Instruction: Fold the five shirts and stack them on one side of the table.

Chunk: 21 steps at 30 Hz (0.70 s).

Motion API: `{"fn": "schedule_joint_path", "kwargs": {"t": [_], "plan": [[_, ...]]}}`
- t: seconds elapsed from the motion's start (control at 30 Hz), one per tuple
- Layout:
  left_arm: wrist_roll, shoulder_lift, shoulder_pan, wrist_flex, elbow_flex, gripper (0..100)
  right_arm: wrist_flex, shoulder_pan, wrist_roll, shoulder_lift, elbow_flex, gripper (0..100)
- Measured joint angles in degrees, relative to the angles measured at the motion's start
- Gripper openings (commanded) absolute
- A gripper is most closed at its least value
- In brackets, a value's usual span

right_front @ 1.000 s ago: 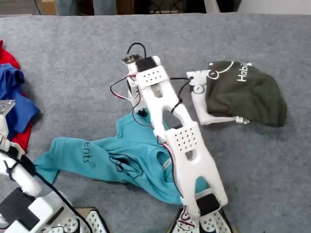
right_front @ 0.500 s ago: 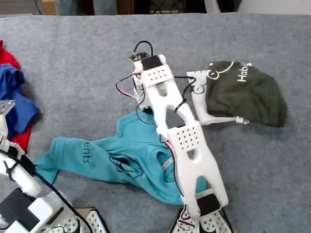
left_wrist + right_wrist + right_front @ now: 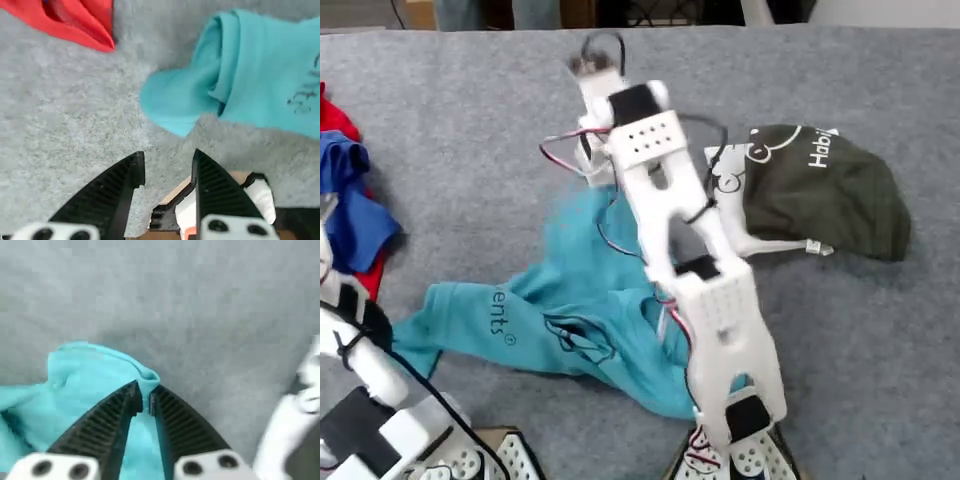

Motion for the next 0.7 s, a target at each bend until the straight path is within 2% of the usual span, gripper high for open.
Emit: {"fn": "schedule_joint_path", "kwargs": {"t": [0.2,0.47,0.63,0.7], "plan": [[13.45,0.00,8.88,-1.85,-4.31,18,-2.37,0.18,0.00,-12.84,-4.92,1.4],[40.88,0.18,20.57,-17.32,-5.54,18,-0.44,6.33,3.69,-13.80,-3.16,1.4],[49.49,2.81,29.63,-23.91,-5.54,18,-0.44,10.90,6.42,-9.05,2.02,1.4],[51.60,5.01,34.02,-25.49,-5.54,24,-0.44,10.90,8.09,-7.65,2.90,1.4]]}}
